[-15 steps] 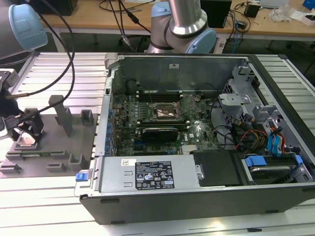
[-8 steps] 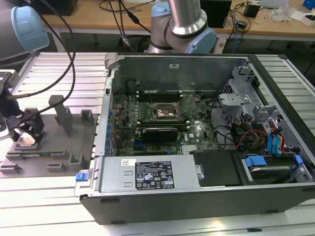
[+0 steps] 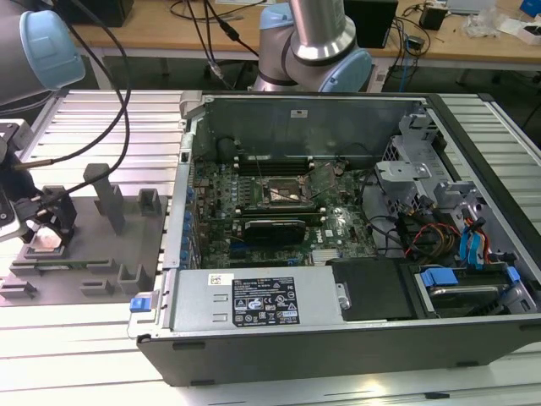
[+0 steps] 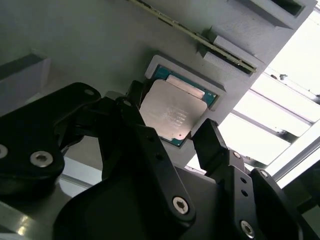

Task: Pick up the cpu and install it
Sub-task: 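Pick up the cpu and move it towards the insertion slot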

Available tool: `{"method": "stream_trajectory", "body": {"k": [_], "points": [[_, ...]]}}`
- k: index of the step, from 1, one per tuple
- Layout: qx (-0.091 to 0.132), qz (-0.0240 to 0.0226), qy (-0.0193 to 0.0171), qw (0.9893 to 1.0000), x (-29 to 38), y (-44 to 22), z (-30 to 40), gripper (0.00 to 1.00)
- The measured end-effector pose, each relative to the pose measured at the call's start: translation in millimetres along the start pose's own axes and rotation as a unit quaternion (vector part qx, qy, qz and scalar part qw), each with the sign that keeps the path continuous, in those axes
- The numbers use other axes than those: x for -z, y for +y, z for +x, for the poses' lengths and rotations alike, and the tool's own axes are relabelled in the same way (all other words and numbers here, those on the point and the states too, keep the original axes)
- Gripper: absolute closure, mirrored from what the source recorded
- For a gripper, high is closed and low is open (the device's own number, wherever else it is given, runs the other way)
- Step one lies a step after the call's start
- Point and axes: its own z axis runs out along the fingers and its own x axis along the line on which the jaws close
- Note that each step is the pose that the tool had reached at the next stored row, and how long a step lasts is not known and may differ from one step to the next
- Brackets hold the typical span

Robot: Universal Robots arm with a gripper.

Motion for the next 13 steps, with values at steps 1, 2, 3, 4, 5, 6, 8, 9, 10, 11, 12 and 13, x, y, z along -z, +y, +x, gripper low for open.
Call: {"method": "stream_trajectory", "body": {"k": [1, 2, 3, 4, 5, 6, 8, 9, 10, 11, 12, 13], "points": [[0.0, -0.0003, 0.0001, 1.0, -0.7, 0.0, -0.3, 0.32], [0.0, -0.0004, 0.0001, 1.0, -0.7, 0.0, -0.3, 0.41], [0.0, -0.0006, -0.0001, 1.0, -0.5, 0.0, -0.3, 0.41], [0.0, -0.0005, -0.0001, 1.0, -0.4, 0.0, -0.3, 0.41], [0.0, -0.0005, 0.0, 1.0, -0.3, 0.0, -0.3, 0.41], [0.0, -0.0005, 0.0001, 1.0, -0.2, 0.0, -0.3, 0.41], [0.0, -0.0005, 0.0001, 1.0, -0.2, 0.0, -0.3, 0.41], [0.0, -0.0005, 0.0001, 1.0, -0.2, 0.0, -0.3, 0.41], [0.0, -0.0005, 0.0, 1.0, -0.2, 0.0, -0.3, 0.41], [0.0, -0.0005, 0.0003, 1.0, -0.2, 0.0, -0.3, 0.41], [0.0, -0.0007, 0.0013, 1.0, -0.1, 0.0, -0.3, 0.41], [0.0, -0.0008, 0.0023, 1.0, -0.1, -0.1, -0.3, 0.41]]}}
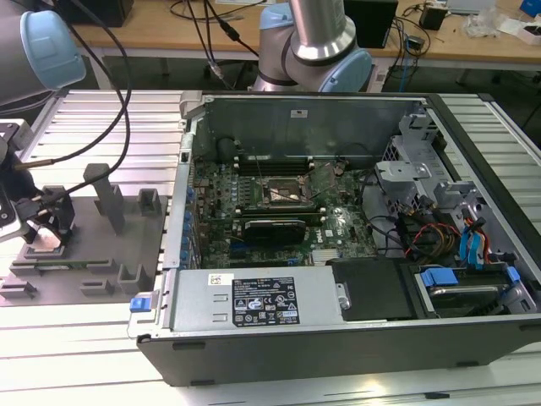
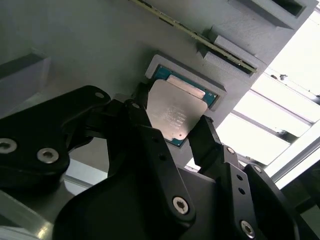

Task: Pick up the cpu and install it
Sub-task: 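Pick up the cpu and move it towards the insertion slot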

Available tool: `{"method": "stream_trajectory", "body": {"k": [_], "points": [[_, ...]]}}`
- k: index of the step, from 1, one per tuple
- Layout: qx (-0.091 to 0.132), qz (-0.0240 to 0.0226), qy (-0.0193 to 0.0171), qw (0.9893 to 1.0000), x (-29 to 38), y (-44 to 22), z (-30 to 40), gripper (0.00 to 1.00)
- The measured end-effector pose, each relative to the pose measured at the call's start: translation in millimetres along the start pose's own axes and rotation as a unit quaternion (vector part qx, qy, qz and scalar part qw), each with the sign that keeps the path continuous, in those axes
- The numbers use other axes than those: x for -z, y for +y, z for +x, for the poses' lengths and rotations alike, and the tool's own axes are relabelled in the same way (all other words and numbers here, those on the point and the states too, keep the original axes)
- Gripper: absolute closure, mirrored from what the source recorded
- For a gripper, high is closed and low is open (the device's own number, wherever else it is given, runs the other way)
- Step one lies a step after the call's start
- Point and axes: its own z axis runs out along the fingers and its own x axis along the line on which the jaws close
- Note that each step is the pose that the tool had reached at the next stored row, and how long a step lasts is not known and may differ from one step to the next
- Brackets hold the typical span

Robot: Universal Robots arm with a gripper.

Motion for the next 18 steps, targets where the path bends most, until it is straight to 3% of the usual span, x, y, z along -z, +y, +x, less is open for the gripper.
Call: {"method": "stream_trajectory", "body": {"k": [12, 18], "points": [[0.0, 0.0, 0.0019, 1.0, 0.5, 0.1, -0.1, 0.45], [0.0, 0.0, 0.0019, 1.0, 9.8, 0.5, -0.5, 0.45]]}}
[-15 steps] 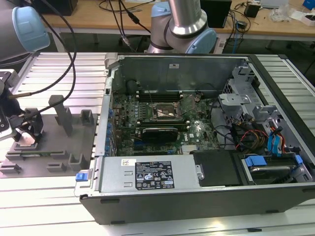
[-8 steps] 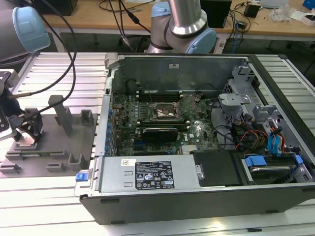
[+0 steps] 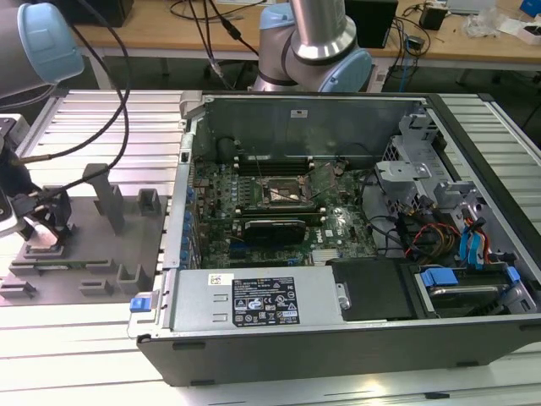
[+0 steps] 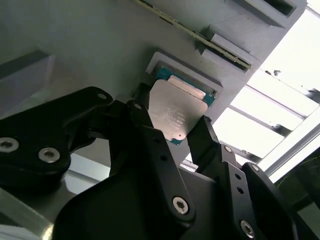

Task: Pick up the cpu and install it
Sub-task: 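Pick up the cpu and move it towards the insertion slot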

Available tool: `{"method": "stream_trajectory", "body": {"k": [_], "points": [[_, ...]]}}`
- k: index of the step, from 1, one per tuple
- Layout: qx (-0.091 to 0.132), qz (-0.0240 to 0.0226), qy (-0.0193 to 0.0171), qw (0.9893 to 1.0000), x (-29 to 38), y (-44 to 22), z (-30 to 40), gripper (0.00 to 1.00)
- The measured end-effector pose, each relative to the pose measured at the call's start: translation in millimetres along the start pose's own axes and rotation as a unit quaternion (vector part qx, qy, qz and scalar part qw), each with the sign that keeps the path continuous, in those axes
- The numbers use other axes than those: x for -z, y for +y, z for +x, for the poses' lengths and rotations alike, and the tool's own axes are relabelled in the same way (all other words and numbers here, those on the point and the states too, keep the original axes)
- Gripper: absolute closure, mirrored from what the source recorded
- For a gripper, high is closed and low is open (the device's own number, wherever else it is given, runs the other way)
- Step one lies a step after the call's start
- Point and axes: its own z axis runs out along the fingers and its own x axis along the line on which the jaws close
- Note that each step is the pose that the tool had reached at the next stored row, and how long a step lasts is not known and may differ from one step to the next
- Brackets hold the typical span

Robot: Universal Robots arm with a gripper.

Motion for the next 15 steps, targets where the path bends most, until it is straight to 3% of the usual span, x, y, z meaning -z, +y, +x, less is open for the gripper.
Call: {"method": "stream_trajectory", "body": {"k": [5, 15], "points": [[0.0, -0.0001, -0.0002, 1.0, 11.5, 0.5, -0.5, 0.45], [0.0, 0.0, -0.0001, 1.0, 14.1, 0.6, -0.6, 0.45]]}}
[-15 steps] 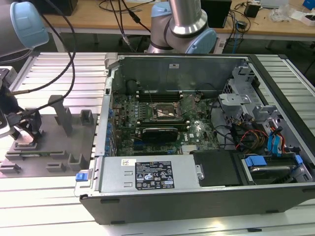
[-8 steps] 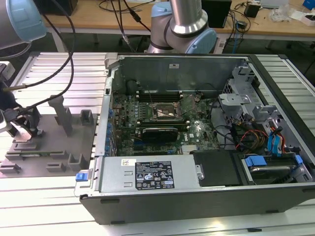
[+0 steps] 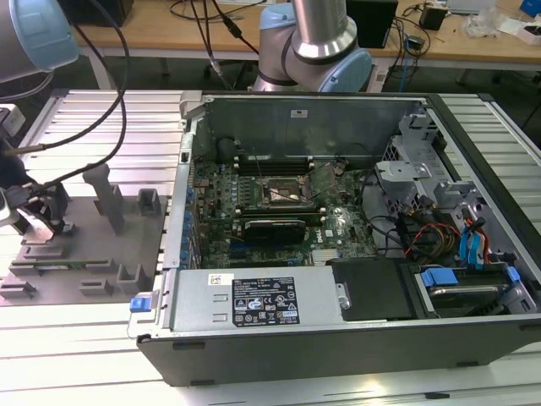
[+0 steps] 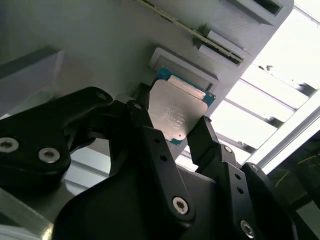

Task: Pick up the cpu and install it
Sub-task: 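Pick up the cpu and move it towards the insertion slot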

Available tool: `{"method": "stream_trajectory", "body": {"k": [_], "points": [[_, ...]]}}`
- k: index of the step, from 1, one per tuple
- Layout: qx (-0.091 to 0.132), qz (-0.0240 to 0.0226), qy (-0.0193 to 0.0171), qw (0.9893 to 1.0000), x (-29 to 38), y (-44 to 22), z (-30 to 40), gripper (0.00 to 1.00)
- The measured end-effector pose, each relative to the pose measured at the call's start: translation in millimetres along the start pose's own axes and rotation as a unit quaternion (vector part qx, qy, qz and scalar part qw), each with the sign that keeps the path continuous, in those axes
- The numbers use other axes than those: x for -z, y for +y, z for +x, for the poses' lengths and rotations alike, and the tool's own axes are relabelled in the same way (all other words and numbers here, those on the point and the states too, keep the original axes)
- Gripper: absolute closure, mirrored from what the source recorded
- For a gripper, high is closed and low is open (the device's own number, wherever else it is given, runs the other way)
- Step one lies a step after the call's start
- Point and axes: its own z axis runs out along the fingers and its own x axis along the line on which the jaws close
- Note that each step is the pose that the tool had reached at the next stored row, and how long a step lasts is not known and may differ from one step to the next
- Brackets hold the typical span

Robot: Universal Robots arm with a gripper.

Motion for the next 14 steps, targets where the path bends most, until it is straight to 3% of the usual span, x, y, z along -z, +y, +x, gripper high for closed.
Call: {"method": "stream_trajectory", "body": {"k": [4, 14], "points": [[0.0, 0.0, 0.0, 1.0, 5.3, 0.2, -0.2, 0.45], [0.0, 0.0, 0.0, 1.0, 27.1, 1.4, -1.0, 0.45]]}}
